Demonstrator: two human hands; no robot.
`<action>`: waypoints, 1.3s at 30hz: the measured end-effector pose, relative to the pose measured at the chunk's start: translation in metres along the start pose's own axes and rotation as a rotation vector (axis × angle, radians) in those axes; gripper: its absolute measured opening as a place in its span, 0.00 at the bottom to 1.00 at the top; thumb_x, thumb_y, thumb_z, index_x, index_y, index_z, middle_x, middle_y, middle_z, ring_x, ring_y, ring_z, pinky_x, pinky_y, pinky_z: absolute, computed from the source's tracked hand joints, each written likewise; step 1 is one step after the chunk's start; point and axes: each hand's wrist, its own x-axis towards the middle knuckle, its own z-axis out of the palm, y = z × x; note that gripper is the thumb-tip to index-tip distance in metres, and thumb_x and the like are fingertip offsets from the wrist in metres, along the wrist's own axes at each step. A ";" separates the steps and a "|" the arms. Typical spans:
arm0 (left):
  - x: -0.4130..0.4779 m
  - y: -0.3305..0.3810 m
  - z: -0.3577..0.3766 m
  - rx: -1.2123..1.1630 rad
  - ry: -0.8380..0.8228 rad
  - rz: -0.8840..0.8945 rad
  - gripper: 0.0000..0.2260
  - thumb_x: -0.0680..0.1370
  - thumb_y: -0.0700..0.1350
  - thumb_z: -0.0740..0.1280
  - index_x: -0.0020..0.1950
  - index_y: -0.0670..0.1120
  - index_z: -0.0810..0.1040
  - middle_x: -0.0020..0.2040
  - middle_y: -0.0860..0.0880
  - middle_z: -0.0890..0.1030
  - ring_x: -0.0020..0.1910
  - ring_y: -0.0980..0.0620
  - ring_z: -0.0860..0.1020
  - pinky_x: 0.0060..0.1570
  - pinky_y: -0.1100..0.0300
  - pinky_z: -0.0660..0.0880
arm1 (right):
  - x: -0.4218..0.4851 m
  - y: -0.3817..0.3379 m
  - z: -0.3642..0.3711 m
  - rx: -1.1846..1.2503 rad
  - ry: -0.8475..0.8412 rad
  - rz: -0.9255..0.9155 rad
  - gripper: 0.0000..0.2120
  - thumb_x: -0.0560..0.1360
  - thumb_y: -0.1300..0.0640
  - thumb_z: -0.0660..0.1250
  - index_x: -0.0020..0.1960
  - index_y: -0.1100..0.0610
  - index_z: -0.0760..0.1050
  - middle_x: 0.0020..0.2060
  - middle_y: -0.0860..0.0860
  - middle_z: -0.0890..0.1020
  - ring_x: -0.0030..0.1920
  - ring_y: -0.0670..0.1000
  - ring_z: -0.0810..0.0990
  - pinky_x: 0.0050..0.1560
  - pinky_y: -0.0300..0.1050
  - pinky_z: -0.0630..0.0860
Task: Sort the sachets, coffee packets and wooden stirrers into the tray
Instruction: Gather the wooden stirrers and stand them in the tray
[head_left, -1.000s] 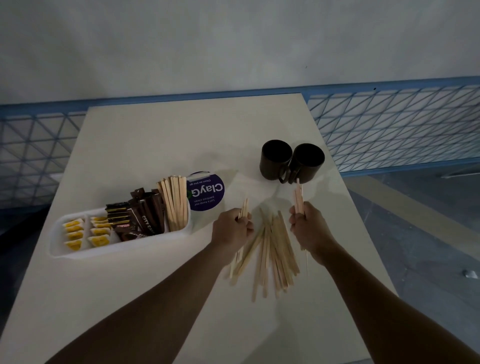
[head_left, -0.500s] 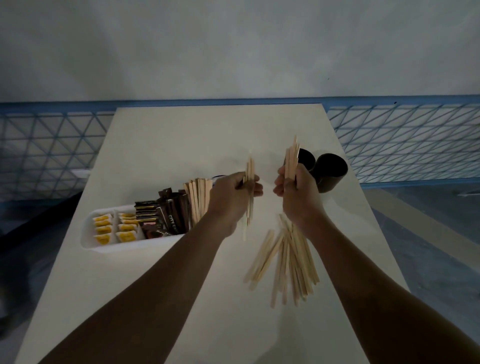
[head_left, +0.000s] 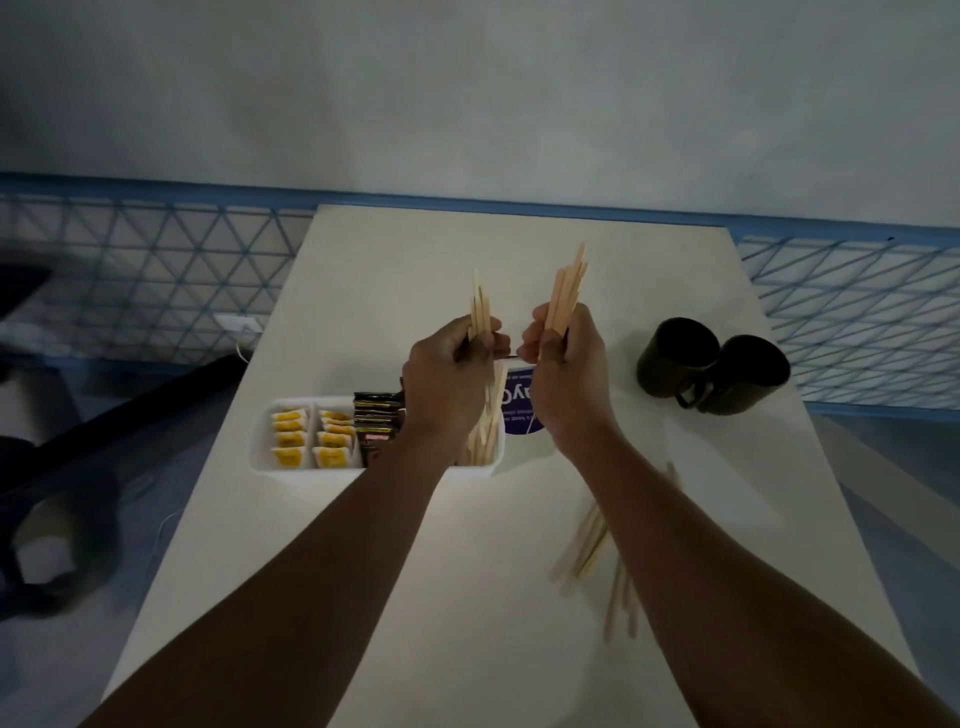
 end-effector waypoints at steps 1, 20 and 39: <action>0.000 -0.003 -0.003 -0.001 0.019 -0.006 0.08 0.81 0.41 0.63 0.53 0.49 0.82 0.44 0.52 0.86 0.46 0.56 0.84 0.51 0.54 0.81 | 0.000 0.000 0.006 -0.006 -0.003 -0.001 0.12 0.81 0.69 0.51 0.53 0.58 0.72 0.41 0.51 0.78 0.41 0.48 0.78 0.45 0.34 0.78; -0.015 -0.059 -0.012 0.205 0.050 -0.026 0.06 0.79 0.41 0.66 0.49 0.45 0.83 0.40 0.51 0.83 0.39 0.58 0.79 0.38 0.69 0.73 | -0.027 0.036 0.049 0.046 -0.042 0.197 0.12 0.77 0.72 0.55 0.47 0.59 0.73 0.40 0.49 0.79 0.42 0.47 0.79 0.42 0.38 0.77; -0.003 -0.027 -0.027 0.534 -0.075 0.098 0.08 0.77 0.43 0.67 0.48 0.45 0.86 0.41 0.47 0.85 0.41 0.46 0.81 0.49 0.56 0.76 | -0.039 0.033 0.029 -0.563 -0.315 -0.119 0.18 0.75 0.68 0.66 0.64 0.63 0.72 0.58 0.59 0.79 0.60 0.57 0.76 0.54 0.41 0.69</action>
